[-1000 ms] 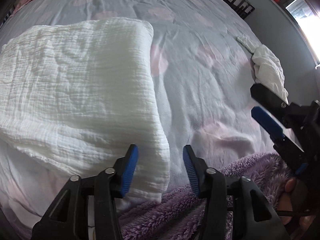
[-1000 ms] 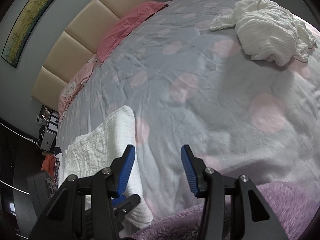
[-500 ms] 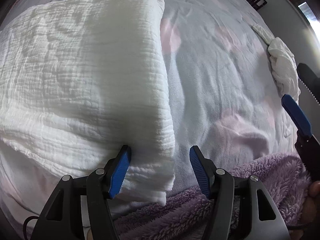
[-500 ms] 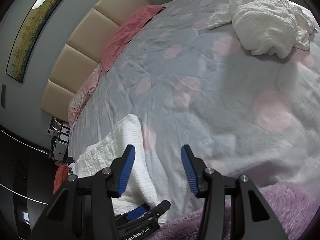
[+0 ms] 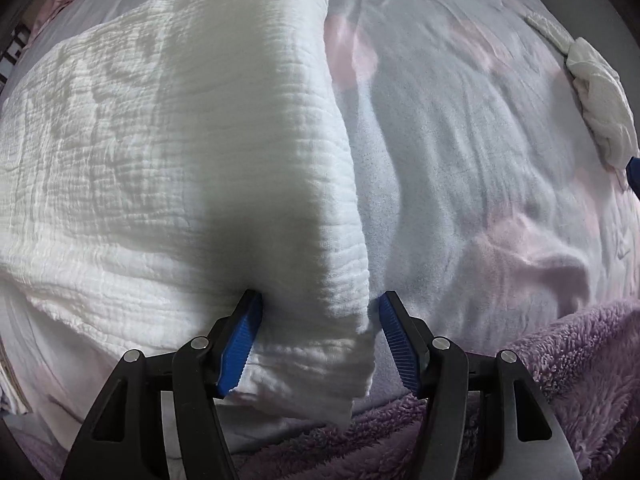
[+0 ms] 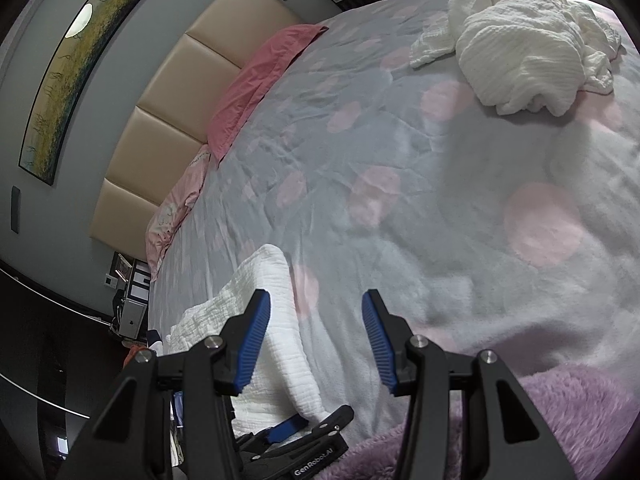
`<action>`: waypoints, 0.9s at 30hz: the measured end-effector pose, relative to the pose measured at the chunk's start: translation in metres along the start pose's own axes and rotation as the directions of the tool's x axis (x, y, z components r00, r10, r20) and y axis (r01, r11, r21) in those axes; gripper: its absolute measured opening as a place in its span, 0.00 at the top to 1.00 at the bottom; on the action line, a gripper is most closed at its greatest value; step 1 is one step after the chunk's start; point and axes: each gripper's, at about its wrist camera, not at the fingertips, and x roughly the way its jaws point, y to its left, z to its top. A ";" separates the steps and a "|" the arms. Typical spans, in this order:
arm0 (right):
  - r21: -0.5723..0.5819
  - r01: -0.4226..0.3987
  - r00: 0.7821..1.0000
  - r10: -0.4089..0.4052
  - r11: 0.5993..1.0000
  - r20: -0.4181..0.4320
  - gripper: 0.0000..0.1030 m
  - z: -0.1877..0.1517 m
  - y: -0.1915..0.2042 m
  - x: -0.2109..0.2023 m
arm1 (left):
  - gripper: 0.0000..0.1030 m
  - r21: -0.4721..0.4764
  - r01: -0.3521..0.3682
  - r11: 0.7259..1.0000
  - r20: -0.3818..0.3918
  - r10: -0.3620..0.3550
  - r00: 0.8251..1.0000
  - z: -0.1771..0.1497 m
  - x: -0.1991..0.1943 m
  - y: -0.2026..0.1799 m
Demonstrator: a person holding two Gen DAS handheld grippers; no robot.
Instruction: Fold clothes
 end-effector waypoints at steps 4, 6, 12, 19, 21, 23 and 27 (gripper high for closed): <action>-0.005 0.003 1.000 -0.003 1.000 -0.003 0.55 0.000 0.000 0.002 | 0.57 0.034 -0.012 0.999 0.014 0.012 1.000 -0.005 -0.001 0.005; -0.007 0.003 1.000 -0.003 1.000 -0.004 0.54 0.000 0.000 0.001 | 0.79 0.024 -0.023 0.999 0.034 0.023 0.999 -0.009 -0.006 0.012; -0.021 0.009 1.000 -0.009 1.000 -0.012 0.54 -0.001 0.002 0.002 | 0.87 -0.037 0.015 0.999 0.105 -0.011 0.994 -0.022 -0.034 0.047; -0.094 -0.004 0.983 -0.013 0.996 -0.184 0.54 -0.004 0.020 0.027 | 0.87 -0.063 0.046 0.997 0.170 -0.034 0.985 -0.037 -0.075 0.084; -0.149 -0.019 0.971 -0.017 0.989 -0.239 0.54 -0.001 0.033 0.033 | 0.87 -0.070 0.055 0.996 0.181 -0.042 0.983 -0.043 -0.084 0.096; -0.286 -0.015 0.959 -0.067 0.958 -0.275 0.54 0.004 0.055 0.040 | 0.87 -0.075 0.066 0.995 0.181 -0.052 0.982 -0.041 -0.089 0.107; -0.634 -0.038 0.921 -0.218 0.773 -0.322 0.54 0.009 0.107 0.060 | 0.87 -0.078 0.097 0.992 0.171 -0.082 0.982 -0.033 -0.086 0.112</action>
